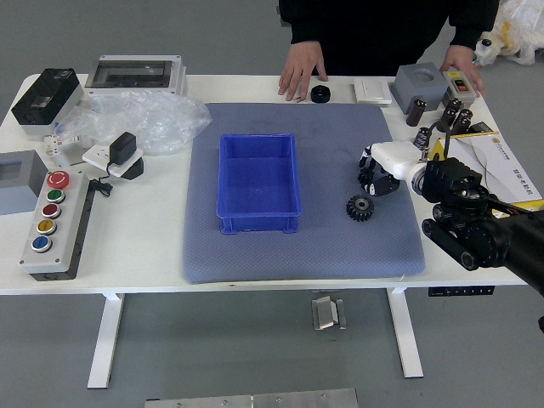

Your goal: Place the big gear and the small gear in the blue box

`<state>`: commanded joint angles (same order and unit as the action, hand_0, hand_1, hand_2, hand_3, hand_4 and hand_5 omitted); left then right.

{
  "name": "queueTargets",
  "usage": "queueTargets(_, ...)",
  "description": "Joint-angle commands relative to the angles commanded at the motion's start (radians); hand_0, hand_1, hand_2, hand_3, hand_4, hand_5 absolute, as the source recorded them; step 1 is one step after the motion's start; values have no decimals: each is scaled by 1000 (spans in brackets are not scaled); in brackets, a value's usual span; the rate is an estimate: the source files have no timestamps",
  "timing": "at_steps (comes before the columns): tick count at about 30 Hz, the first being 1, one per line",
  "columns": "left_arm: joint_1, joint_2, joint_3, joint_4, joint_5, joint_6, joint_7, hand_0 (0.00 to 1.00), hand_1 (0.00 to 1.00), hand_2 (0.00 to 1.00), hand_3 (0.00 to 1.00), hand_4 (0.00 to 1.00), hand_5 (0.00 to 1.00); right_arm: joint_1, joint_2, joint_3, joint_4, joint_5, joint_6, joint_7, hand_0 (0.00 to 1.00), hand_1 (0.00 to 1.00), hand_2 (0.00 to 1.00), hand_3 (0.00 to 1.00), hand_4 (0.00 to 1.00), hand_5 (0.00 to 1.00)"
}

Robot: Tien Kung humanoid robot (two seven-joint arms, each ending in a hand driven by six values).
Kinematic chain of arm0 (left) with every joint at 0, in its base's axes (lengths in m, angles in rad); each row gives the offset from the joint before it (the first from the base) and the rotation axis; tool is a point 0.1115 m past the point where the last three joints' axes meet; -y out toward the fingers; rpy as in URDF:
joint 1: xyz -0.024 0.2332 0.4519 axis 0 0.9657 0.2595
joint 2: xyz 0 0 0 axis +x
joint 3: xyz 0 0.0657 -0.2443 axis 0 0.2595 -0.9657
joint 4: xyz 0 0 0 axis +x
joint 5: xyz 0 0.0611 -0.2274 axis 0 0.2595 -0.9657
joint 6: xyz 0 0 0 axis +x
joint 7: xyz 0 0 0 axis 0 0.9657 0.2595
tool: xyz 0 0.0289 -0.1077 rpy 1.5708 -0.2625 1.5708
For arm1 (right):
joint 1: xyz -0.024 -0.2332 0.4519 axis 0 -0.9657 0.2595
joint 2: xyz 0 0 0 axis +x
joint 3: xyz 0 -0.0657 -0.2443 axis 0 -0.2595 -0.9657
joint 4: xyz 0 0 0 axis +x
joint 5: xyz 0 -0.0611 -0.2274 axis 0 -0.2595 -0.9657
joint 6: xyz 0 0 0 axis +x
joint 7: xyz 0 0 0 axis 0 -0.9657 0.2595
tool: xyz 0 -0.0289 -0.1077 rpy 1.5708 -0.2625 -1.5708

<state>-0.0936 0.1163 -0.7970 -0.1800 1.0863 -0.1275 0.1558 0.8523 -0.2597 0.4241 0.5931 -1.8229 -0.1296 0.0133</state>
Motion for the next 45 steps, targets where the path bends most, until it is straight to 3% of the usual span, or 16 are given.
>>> queueTargets(19,-1,0,1,0,-5,1,-1,859,830,812,833,699,297,-4,6,-1,-7,-22,-32,6,595,489,561,631,652,131)
queueTargets(20,-1,0,1,0,-5,1,-1,859,830,812,833,699,297,-5,6,-1,-7,-23,-31,5,602,494,559,629,670,92)
queueTargets(45,1,1,-1,0,-3,1,-1,859,830,812,833,700,297,-14,10,-4,-13,-25,-49,10,593,474,524,562,643,85)
